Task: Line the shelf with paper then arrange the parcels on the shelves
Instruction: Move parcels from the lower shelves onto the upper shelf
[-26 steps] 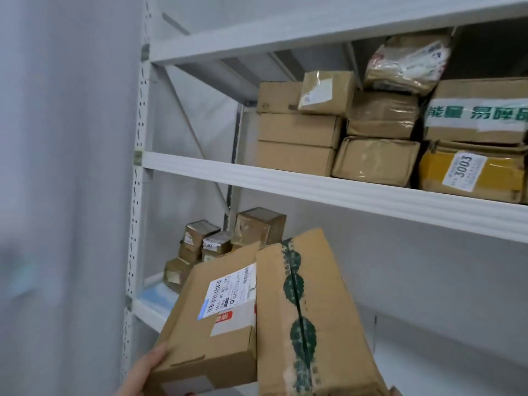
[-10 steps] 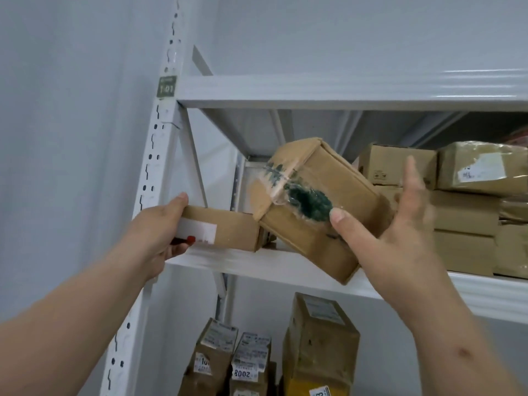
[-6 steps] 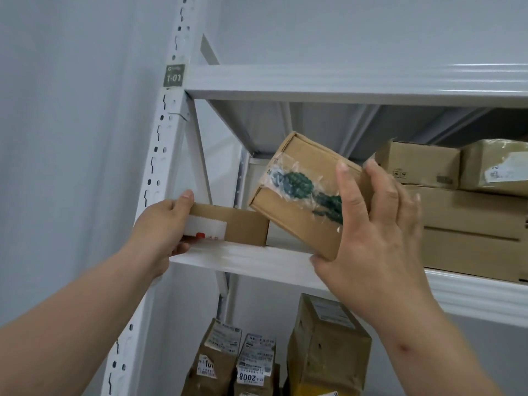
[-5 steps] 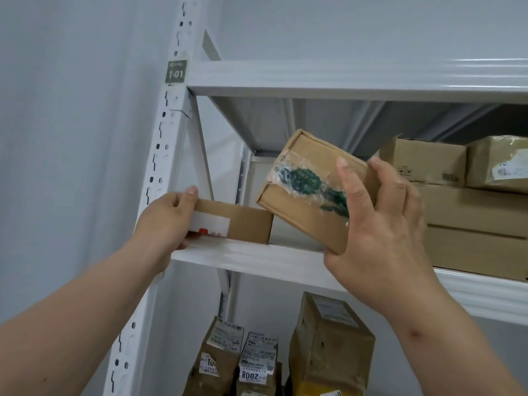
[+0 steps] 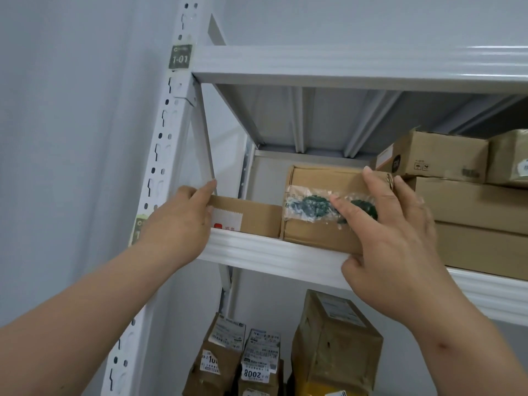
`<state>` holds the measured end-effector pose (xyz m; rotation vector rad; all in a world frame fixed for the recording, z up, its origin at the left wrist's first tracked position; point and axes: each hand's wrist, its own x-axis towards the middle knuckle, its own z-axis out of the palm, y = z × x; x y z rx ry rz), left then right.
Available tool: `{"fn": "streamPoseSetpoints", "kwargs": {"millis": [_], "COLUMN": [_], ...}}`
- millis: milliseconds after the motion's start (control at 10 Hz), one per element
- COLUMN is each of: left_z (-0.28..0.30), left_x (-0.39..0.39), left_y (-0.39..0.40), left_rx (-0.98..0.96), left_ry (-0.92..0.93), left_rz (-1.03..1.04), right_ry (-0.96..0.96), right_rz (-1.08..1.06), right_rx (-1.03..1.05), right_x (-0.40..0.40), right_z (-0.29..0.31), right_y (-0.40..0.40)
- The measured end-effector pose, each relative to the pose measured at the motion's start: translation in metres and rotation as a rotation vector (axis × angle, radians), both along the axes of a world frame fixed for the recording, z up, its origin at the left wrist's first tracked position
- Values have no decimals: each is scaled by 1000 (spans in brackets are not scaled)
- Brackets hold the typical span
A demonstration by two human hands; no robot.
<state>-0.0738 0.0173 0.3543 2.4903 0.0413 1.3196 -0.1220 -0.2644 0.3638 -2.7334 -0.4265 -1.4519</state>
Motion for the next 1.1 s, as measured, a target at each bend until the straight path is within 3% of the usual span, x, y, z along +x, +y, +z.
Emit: {"fn": "streamPoseSetpoints", "kwargs": {"millis": [300,600,900,1100], "left_z": [1,-3,-10,-38], "left_x": [15,18,13,6], "left_y": [-16,-16,-13,-17], "left_rx": [84,80,22,-93], "left_ry": [-64,-60,-58,-235], "left_rz": [63,69,-10,-152], "right_ry": [-8,-16,-58,-198], "right_rz": [-114,-82,159,325], "right_rx": [107,72,163,226], "right_x": [28,36,29,13], "right_z": [-17,-35,-47,-66], "right_y": [9,11,4,-17]}}
